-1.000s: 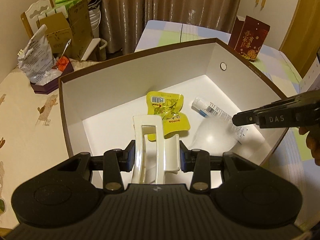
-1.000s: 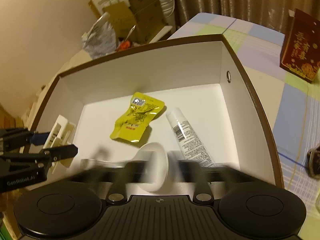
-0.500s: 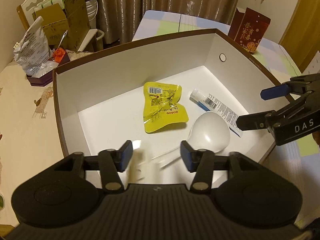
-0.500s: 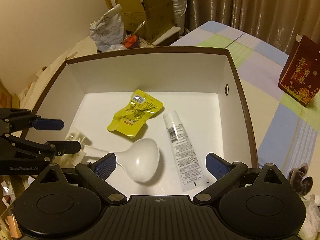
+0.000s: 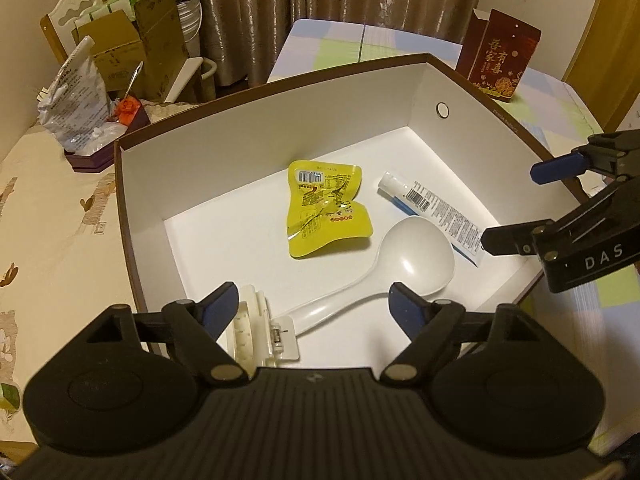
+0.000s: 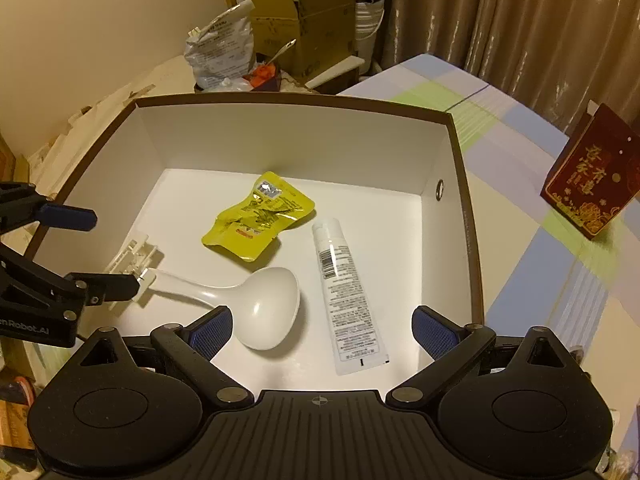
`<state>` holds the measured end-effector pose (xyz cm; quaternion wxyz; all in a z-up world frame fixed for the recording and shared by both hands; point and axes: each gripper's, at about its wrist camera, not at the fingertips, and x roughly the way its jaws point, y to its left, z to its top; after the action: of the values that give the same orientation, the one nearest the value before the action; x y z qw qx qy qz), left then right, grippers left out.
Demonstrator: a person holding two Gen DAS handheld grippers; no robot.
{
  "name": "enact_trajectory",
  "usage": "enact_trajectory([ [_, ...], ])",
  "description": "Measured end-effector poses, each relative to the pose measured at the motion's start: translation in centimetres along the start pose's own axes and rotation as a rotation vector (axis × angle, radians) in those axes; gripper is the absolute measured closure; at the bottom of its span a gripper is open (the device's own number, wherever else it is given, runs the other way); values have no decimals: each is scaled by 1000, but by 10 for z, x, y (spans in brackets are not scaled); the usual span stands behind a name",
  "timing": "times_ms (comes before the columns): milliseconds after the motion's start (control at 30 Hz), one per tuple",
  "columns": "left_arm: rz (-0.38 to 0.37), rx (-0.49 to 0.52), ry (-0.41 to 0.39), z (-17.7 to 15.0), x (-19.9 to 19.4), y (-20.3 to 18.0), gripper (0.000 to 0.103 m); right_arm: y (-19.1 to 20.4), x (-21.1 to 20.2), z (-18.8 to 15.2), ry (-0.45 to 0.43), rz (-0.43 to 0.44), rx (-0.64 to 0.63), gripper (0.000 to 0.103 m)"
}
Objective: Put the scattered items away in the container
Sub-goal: 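Open both tools to drop the spoon and clip into the box, then move both tools back toward the remaining items on the table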
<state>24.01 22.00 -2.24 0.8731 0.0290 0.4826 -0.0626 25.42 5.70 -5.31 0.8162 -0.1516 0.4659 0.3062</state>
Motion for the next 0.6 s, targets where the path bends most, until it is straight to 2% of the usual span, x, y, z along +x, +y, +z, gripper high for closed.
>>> enact_trajectory([
  [600, 76, -24, -63, -5, -36, -19, 16, 6, -40, -19, -116, -32, -48, 2],
])
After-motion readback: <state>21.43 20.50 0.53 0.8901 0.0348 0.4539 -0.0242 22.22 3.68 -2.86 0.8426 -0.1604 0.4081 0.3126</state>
